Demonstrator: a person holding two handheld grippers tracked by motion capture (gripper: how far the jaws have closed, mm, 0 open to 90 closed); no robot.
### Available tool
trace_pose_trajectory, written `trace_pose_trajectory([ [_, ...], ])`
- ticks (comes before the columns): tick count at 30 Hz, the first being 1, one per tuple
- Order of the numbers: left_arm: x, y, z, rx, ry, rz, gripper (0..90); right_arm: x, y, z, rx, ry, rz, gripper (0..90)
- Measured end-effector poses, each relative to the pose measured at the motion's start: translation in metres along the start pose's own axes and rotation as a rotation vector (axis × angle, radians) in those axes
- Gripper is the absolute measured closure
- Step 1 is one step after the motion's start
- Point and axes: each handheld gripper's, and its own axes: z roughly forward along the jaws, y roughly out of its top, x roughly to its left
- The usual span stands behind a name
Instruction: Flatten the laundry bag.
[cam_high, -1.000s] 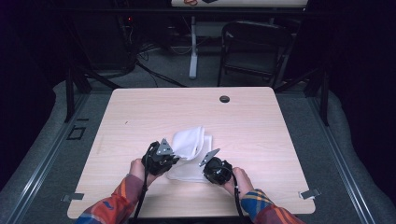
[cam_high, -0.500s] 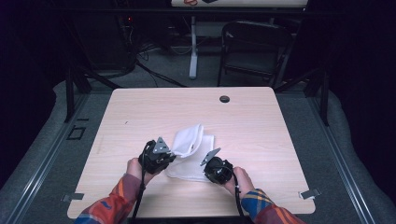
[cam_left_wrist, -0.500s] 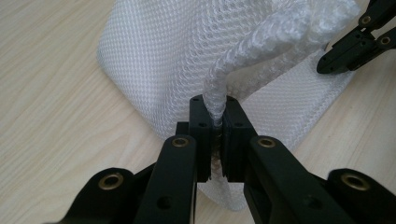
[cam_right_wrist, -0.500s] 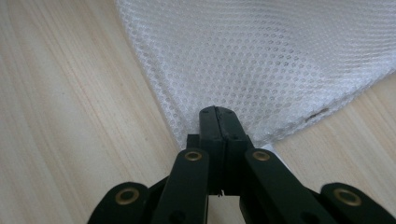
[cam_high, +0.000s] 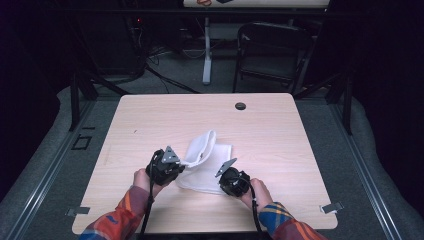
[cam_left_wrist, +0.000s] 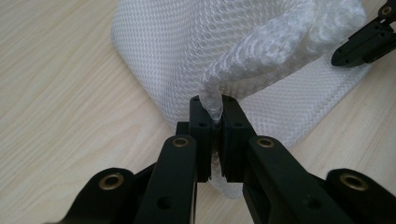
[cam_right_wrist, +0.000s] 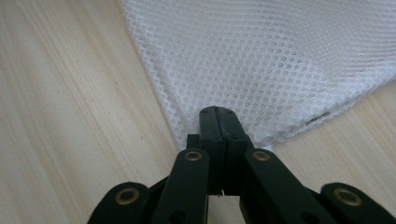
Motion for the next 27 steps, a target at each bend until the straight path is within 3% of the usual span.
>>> trace_pose_trajectory([
  [27,0.0093,-0.0074,-0.0007,0.034,0.016,-0.044,85.9,-0.0010,-0.0008,0.0005,-0.008,0.003,0.013,90.0],
])
